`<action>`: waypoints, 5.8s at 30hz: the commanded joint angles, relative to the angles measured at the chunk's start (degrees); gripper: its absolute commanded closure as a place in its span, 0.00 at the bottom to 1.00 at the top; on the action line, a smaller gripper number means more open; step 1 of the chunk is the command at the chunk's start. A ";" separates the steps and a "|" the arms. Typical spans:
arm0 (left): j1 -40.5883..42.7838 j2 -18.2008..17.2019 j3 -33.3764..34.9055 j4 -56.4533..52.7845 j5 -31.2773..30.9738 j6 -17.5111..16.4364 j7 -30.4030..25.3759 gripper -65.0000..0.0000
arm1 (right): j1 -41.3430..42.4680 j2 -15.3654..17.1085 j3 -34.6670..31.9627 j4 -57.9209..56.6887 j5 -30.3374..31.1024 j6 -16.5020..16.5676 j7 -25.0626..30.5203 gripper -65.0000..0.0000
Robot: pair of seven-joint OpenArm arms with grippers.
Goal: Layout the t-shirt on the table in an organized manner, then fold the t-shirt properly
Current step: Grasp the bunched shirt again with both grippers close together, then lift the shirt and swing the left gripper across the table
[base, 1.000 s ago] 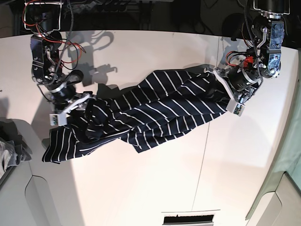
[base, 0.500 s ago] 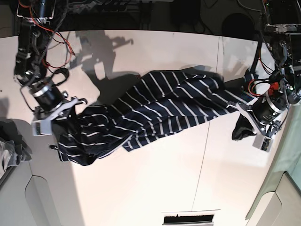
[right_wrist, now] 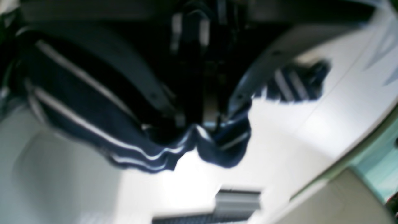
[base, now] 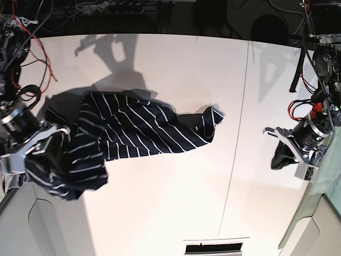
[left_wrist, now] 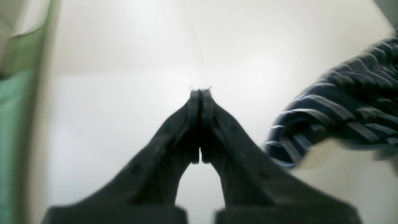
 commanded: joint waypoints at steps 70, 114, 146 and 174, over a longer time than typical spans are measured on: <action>-13.49 31.22 31.26 -20.17 16.41 0.76 -10.43 0.42 | 15.32 -3.37 -14.34 -45.68 -13.20 -3.06 18.29 0.49; -10.78 28.68 31.04 -10.84 28.22 12.11 -3.74 0.43 | 17.51 -4.87 -17.88 -46.77 -21.24 -3.58 28.81 0.49; -10.14 28.72 31.06 -15.87 30.32 9.01 -10.84 1.00 | 17.33 -5.01 -19.10 -49.59 -22.40 -3.45 30.53 1.00; -9.53 5.22 44.11 -1.11 2.47 -12.06 2.03 1.00 | 27.89 5.77 -18.45 -49.35 -26.97 -3.54 37.90 1.00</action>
